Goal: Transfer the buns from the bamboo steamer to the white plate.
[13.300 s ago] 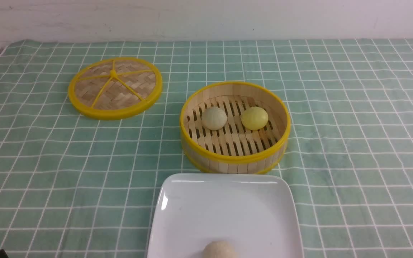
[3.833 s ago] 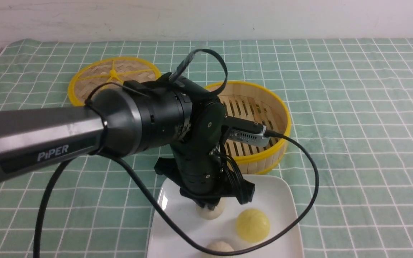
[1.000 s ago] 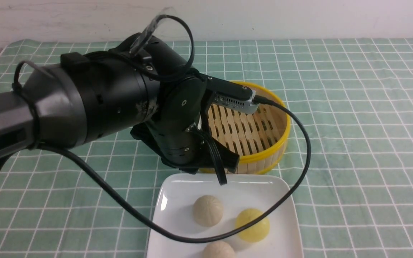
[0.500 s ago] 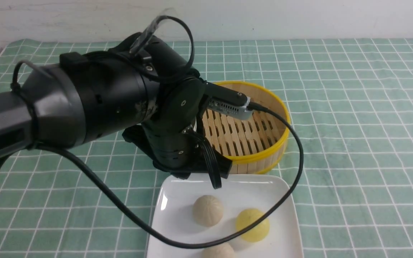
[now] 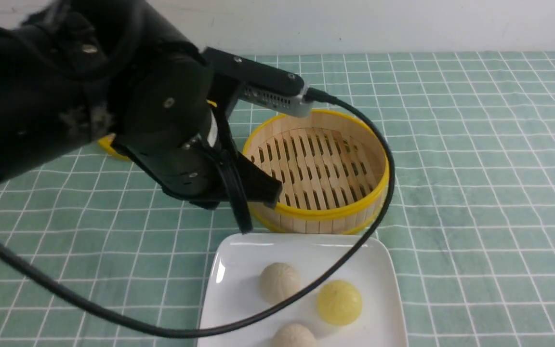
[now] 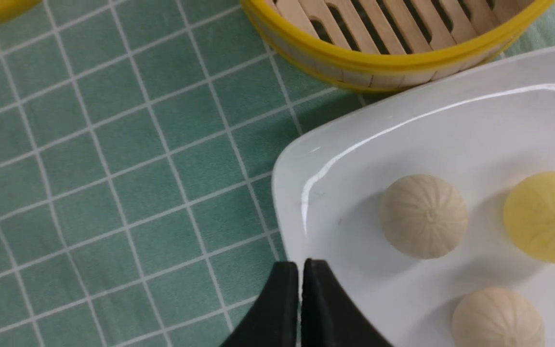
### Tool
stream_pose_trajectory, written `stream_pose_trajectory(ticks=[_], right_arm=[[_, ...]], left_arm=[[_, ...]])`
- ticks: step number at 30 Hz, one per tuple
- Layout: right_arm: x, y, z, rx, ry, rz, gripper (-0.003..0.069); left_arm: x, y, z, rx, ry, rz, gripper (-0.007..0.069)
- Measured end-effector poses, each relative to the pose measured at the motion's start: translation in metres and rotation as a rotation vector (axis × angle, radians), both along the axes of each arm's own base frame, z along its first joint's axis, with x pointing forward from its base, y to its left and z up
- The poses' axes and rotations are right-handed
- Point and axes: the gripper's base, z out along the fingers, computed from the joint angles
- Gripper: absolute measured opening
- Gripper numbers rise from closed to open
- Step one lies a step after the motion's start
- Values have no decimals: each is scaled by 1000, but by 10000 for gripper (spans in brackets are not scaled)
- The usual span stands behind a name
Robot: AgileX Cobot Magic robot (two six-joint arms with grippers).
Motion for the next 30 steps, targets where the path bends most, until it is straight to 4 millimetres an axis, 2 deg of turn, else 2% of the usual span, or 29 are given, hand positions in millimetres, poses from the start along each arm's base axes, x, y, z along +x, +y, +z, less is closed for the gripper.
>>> stream_pose_trajectory(ticks=[7,11,13,16,17,19,25,30], right_arm=[[0,-2,0,-19,0,-18,36],[0,-2,0,-22,0,-18,41],[0,-2,0,-22,0,-18,43],[0,-2,0,-22,0,-18,48],[0,-2,0,-22,0,-18,48],[0,-2,0,-22,0,-18,52],[0,-2,0,-24,0,-18,59],[0,-2,0,-24,0,-18,66]], left_arm=[[-37,45,50,-28,-107,40,36],[-63,71,67,-51,-137,65,41],[-71,79,68,-62,-141,67,41],[-96,95,52,-120,-100,47,43],[-98,96,51,-118,-99,48,43],[-112,99,29,-221,-79,6,43],[-129,96,-11,-527,-160,-66,20],[-132,93,-23,-697,-236,-77,20]])
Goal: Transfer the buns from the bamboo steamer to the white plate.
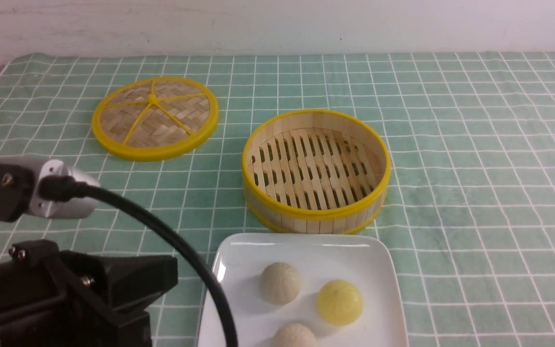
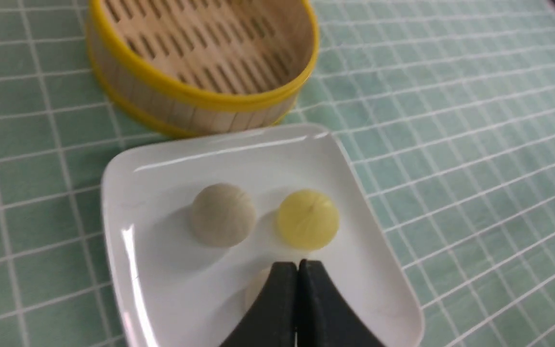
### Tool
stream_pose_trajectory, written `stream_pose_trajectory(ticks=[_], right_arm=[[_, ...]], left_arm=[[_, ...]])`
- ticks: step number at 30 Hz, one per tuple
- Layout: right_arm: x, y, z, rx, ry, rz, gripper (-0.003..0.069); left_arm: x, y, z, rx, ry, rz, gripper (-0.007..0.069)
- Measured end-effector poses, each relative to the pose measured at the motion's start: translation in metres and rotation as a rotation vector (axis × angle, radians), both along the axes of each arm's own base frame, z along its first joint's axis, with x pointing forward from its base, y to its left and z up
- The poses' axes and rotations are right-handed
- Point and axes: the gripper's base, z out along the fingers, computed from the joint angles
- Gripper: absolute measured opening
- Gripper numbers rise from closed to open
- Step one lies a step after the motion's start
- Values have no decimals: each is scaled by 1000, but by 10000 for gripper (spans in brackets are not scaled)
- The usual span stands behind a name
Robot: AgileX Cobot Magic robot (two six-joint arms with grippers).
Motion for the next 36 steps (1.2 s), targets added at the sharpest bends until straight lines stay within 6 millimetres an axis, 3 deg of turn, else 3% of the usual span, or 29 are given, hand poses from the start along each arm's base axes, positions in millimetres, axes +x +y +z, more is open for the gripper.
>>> stream_pose_trajectory(ticks=[15,28,33,36], right_arm=[[0,0,0,-1,0,0,87],[0,0,0,-1,0,0,94],[0,0,0,-2,0,0,101],[0,0,0,-2,0,0,104]], left_arm=[[-1,1,-9,24,15,0,24],[2,7,-7,126,-98,5,33],[-2,27,-10,80,-151,104,38],[-6,45,-27,61,-182,228,41]])
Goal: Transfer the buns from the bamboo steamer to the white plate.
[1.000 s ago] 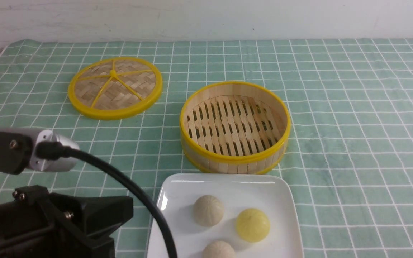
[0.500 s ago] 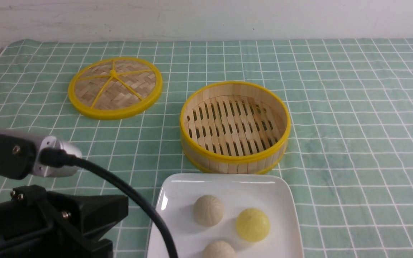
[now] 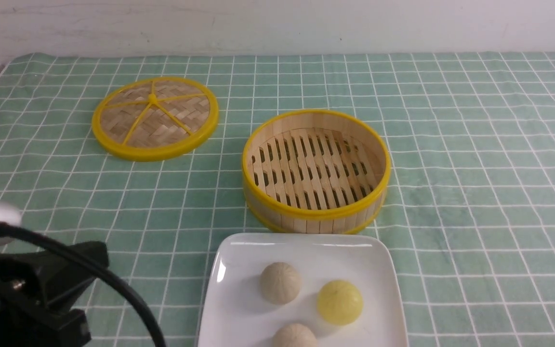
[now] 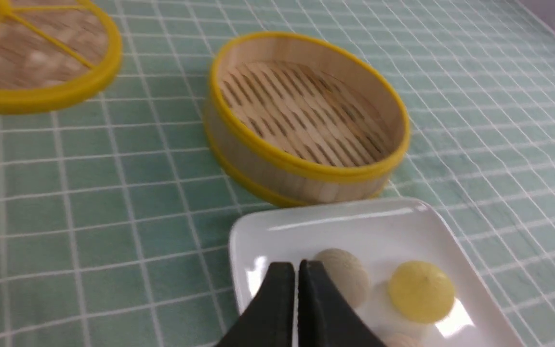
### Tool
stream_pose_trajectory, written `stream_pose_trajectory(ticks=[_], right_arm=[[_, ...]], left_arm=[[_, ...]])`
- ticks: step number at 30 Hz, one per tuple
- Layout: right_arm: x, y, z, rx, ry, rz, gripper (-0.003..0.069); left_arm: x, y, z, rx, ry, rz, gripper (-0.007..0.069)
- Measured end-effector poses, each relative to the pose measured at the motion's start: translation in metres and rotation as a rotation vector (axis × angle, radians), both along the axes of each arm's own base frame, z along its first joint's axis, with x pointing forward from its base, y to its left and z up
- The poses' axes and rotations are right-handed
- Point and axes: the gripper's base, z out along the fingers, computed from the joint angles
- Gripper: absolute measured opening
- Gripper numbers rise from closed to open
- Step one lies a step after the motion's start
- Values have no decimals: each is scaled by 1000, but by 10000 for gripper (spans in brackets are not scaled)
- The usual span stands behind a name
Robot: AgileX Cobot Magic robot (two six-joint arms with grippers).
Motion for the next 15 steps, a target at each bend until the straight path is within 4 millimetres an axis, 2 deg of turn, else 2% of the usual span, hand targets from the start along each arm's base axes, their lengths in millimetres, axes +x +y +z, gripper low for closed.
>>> stream_pose_trajectory(ticks=[9,15], right_arm=[[0,0,0,0,0,0,108],[0,0,0,0,0,0,117]], left_arm=[[-23,41,-84,61,-30,342,50],[-34,51,-116,57,-57,491,53]])
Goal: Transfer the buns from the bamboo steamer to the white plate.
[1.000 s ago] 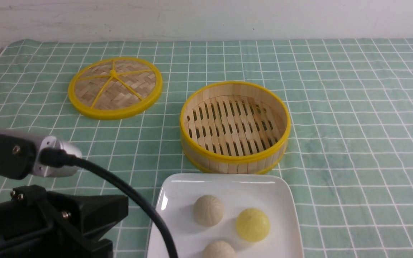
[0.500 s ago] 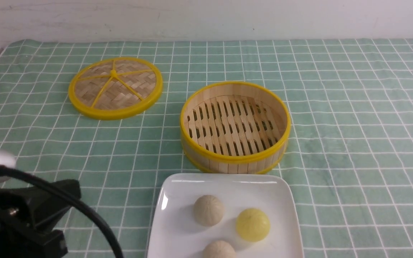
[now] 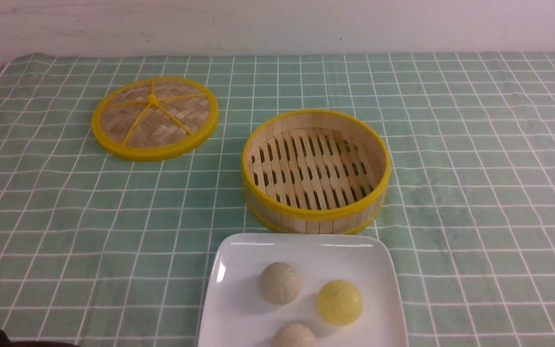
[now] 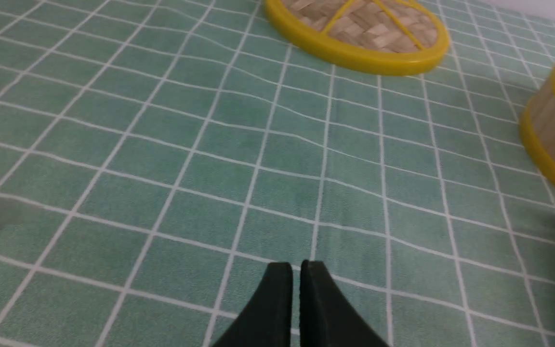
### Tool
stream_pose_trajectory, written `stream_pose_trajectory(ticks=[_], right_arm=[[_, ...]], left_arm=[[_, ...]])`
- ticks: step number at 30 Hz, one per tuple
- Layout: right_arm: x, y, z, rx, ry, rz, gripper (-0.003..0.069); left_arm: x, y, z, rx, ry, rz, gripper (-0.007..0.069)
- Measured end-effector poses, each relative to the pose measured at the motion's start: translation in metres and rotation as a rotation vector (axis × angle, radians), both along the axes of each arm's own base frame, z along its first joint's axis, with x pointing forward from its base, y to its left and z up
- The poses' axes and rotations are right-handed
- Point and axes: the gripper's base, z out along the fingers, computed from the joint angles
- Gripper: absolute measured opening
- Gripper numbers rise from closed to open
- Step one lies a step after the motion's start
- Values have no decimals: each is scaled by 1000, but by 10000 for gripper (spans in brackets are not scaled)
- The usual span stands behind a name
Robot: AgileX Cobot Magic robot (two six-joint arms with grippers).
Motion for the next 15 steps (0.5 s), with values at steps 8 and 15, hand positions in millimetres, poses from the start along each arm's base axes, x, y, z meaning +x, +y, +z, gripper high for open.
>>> stream_pose_trajectory(ticks=[8,15], right_arm=[[0,0,0,0,0,0,125],[0,0,0,-1,0,0,133]], left_arm=[[-3,1,-3,15,-6,17,60],[-3,0,-3,30,0,-24,66]])
